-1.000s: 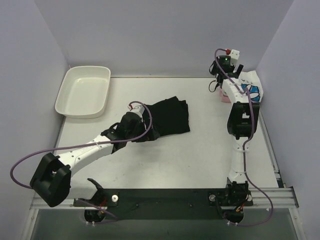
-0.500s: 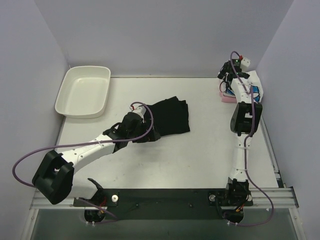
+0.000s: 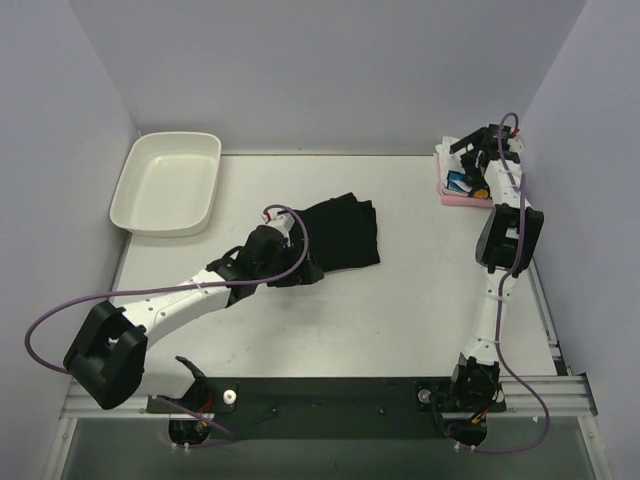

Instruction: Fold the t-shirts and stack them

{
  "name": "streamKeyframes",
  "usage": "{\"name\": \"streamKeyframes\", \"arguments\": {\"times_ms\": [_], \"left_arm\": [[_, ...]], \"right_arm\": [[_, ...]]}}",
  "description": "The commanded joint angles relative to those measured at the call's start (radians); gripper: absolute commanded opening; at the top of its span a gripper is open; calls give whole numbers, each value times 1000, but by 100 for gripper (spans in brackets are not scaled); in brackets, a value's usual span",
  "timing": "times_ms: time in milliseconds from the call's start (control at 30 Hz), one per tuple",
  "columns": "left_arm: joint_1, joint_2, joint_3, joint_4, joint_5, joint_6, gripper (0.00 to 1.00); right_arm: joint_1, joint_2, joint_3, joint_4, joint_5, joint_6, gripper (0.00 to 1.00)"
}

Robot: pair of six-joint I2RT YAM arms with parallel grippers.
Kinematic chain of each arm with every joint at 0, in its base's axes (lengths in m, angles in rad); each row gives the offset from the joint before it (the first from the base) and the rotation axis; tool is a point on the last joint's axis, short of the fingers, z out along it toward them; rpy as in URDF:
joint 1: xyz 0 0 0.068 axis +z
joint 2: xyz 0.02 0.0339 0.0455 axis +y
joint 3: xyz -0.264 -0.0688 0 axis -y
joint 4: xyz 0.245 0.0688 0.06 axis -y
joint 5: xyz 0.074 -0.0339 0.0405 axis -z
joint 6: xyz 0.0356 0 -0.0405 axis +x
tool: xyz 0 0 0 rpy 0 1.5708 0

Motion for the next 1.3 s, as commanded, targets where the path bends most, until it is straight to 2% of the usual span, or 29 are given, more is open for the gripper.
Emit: {"name": "streamKeyframes", "arguments": {"times_ms": [0,200,367,600,767,1000,1267], "left_arm": [[-10,-63,-3,21,-12,-10,97],[-29,-114,-23,3,-32,-19,98],[-46,-180,-60,-15,-55,-28,97],[-64,-273,-109,-45,-72,-51,97],[-72,-338,-135,-98,-112,-57,97],[-76,-459,-195,-150,-135,-92,97],[-79,-612,-189,-264,-172,-111,97]], "right_arm": [[29,-27,-125,-176,-113,97,100],[52,-145,-393,-84,-113,125,100],[67,-206,-526,-27,-133,136,100],[150,-366,-764,71,-130,160,100],[257,-513,-1011,189,-113,199,100],[408,-654,-1273,311,-68,257,100],[633,-797,-1452,366,27,338,100]]}}
